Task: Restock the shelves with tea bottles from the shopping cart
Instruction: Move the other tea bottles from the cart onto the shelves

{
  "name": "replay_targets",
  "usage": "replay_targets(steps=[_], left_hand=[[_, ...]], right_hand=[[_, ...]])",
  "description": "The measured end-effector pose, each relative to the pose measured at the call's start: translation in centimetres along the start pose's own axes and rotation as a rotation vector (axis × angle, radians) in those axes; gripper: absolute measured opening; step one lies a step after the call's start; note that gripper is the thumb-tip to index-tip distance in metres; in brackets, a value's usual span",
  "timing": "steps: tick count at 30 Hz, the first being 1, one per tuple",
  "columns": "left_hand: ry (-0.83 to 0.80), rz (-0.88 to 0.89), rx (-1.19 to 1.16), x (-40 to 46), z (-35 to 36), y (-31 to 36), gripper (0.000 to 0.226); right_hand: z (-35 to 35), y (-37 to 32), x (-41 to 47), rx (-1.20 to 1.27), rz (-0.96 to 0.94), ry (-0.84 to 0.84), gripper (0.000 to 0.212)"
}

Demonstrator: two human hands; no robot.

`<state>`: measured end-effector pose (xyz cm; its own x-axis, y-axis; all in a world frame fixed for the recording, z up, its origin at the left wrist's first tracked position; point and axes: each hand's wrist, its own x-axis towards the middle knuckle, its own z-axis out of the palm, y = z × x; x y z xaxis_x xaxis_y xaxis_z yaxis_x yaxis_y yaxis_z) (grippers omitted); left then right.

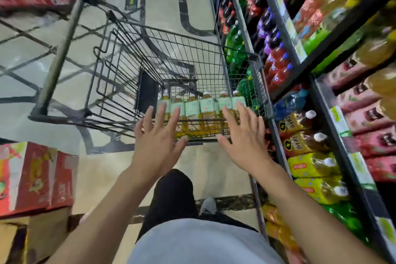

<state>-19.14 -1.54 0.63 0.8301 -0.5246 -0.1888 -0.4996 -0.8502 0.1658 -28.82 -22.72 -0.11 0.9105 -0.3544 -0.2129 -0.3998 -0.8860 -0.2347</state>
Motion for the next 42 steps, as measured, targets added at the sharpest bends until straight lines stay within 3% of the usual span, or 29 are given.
replay_targets(steps=[10, 15, 23, 29, 34, 42], left_hand=[[-0.223, -0.031, -0.099, 13.5, 2.9, -2.5, 0.072], [-0.413, -0.056, -0.216, 19.1, 4.8, -4.0, 0.075], [-0.557, -0.043, -0.176, 26.4, 11.7, -5.1, 0.079], [-0.548, -0.079, -0.195, 32.5, 19.5, -4.4, 0.081], [-0.542, -0.152, -0.264, 33.4, 25.1, -3.0, 0.101], [-0.488, -0.193, -0.194, 32.4, 27.5, -1.6, 0.108]], right_hand=[[2.4, 1.0, 12.1, 0.063, 0.12, -0.173, 0.074], [4.5, 0.9, 18.2, 0.189, 0.196, -0.24, 0.073], [11.0, 2.7, 24.8, 0.314, 0.309, -0.337, 0.075], [18.5, 6.3, 29.6, 0.381, 0.349, -0.449, 0.082], [23.8, 8.9, 32.6, 0.447, 0.327, -0.493, 0.09], [26.4, 10.1, 33.6, 0.474, 0.399, -0.465, 0.102]])
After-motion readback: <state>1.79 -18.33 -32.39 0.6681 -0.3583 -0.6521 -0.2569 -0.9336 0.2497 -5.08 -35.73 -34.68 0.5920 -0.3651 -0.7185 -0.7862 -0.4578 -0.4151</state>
